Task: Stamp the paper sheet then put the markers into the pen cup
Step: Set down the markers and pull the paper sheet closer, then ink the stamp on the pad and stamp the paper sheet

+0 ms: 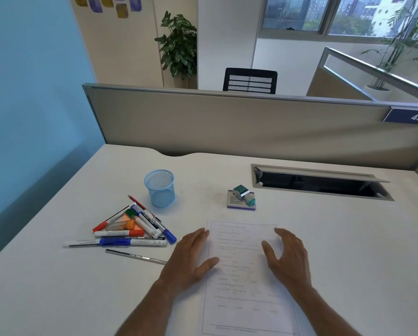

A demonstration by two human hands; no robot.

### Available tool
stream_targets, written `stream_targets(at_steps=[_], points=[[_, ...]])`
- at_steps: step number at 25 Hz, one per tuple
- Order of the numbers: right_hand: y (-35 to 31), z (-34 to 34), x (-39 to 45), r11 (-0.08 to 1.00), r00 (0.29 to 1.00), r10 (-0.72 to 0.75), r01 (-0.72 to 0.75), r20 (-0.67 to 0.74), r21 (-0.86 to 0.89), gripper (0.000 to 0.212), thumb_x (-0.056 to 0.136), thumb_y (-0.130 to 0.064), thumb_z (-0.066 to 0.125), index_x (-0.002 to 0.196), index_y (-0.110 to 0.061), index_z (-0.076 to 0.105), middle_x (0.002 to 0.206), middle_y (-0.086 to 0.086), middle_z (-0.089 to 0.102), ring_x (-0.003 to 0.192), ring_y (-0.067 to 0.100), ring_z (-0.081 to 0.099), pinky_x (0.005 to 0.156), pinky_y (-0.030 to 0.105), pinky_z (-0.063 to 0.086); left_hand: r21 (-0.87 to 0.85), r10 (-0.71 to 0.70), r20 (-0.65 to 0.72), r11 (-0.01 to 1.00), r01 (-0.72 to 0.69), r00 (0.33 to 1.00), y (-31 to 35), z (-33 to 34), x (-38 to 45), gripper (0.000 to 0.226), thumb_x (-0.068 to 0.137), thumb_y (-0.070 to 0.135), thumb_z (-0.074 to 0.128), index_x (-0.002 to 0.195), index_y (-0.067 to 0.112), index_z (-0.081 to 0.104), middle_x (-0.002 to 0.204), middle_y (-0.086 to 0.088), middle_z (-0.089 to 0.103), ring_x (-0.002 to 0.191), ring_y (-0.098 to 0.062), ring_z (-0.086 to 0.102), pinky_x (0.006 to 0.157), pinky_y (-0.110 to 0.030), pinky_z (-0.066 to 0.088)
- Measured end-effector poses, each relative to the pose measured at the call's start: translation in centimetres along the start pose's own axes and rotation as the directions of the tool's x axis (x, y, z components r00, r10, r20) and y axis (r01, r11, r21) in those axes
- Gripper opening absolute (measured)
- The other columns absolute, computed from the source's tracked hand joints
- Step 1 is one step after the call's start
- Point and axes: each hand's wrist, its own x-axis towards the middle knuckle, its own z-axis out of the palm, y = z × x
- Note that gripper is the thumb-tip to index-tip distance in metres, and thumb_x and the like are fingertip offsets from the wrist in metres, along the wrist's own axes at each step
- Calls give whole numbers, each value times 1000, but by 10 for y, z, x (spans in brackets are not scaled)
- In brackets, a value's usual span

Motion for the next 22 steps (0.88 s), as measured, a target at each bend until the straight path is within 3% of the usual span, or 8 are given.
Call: stream_targets(at_steps=[4, 10, 17, 22], points=[[-20, 4, 46, 996, 995, 79, -81, 68, 34, 46, 89, -42, 63, 127, -18, 56, 129, 2, 61, 116, 19, 55, 100, 38, 45, -116, -135, -113, 986, 121, 984, 16, -4, 46, 64, 88, 54, 59, 142, 24, 44, 144, 5, 46, 133, -13, 38, 108, -27, 31], [-39, 28, 103, 994, 984, 106, -106, 141, -1, 53, 90, -49, 57, 135, -23, 49, 132, 0, 55, 119, 18, 51, 92, 37, 51, -209, -365, -79, 916, 342, 928, 30, 3, 115, 64, 85, 57, 62, 138, 25, 47, 142, 3, 48, 129, -17, 40, 103, -37, 37], [-44, 54, 133, 984, 978, 106, -76, 179, -163, 45, 90, -51, 54, 125, -22, 56, 122, 2, 56, 107, 17, 51, 81, 36, 54, -155, -418, -45, 900, 407, 908, 29, 19, 151, 67, 81, 61, 62, 138, 27, 49, 140, 3, 49, 128, -20, 41, 101, -40, 37], [-39, 63, 132, 986, 985, 101, -80, 140, -144, 39, 92, -47, 55, 120, -21, 62, 124, 0, 56, 109, 18, 50, 86, 39, 50, -95, -424, -67, 904, 417, 903, 30, 27, 152, 64, 82, 64, 59, 135, 29, 51, 138, 6, 50, 126, -19, 41, 100, -37, 36]])
